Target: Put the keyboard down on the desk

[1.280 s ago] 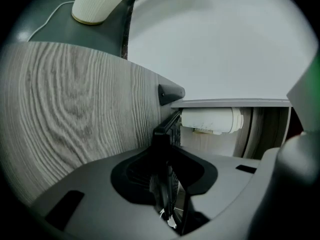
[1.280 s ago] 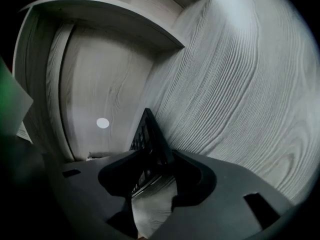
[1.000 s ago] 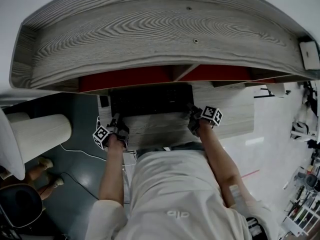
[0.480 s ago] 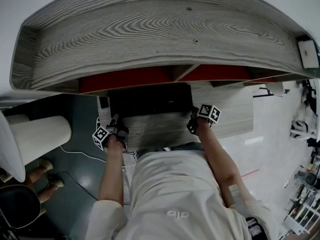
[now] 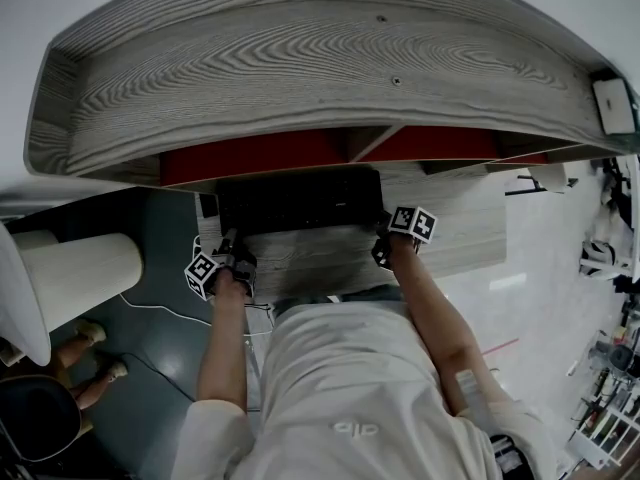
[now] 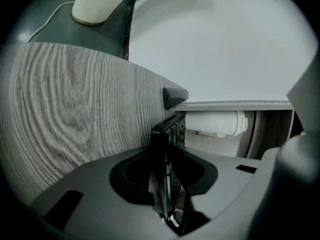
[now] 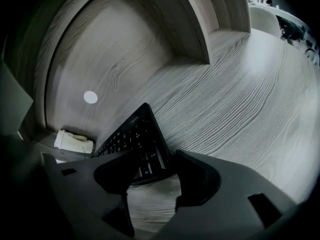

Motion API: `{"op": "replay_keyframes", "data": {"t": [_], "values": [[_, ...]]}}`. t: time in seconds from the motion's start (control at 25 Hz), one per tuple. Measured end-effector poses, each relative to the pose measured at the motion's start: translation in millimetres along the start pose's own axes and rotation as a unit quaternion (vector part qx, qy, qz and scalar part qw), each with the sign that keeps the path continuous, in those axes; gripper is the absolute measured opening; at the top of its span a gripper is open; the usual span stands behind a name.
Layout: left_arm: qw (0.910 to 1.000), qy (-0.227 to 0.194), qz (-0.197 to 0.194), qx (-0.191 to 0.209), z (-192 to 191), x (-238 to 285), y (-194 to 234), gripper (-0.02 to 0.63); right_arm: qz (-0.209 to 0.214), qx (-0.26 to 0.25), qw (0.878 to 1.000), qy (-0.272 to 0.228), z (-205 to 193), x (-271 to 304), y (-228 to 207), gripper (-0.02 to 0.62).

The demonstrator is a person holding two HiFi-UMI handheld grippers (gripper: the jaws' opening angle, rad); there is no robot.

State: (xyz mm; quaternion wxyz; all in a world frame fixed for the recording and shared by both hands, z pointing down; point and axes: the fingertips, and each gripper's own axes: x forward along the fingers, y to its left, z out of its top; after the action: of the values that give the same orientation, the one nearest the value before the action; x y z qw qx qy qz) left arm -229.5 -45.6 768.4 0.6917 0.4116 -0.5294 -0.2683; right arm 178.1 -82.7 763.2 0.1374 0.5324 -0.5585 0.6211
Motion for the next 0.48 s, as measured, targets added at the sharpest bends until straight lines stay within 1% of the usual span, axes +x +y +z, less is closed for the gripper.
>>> {"op": "replay_keyframes", "data": {"t": [0.12, 0.24, 0.32, 0.48], "values": [[1.0, 0.003, 0.002, 0.002, -0.4, -0.2, -0.6, 0.118, -0.024, -0.017, 1.0, -0.004, 1.8, -0.2, -2.9, 0.265], [1.0, 0.005, 0.008, 0.004, -1.1, -1.3, -0.1, 0.118, -0.053, -0.07, 0.996, -0.007, 6.7, -3.2, -0.2, 0.27], [1.0, 0.005, 0.007, 0.004, -0.7, -1.5, -0.4, 0.118, -0.055, -0.085, 0.995, -0.011, 10.7, -3.8, 4.7, 0.27], [0.9999, 0.009, 0.008, 0.006, -1.8, -1.8, -0.8, 0.122, -0.046, -0.088, 0.995, -0.026, 16.8, -6.2, 14.8, 0.267]]}}
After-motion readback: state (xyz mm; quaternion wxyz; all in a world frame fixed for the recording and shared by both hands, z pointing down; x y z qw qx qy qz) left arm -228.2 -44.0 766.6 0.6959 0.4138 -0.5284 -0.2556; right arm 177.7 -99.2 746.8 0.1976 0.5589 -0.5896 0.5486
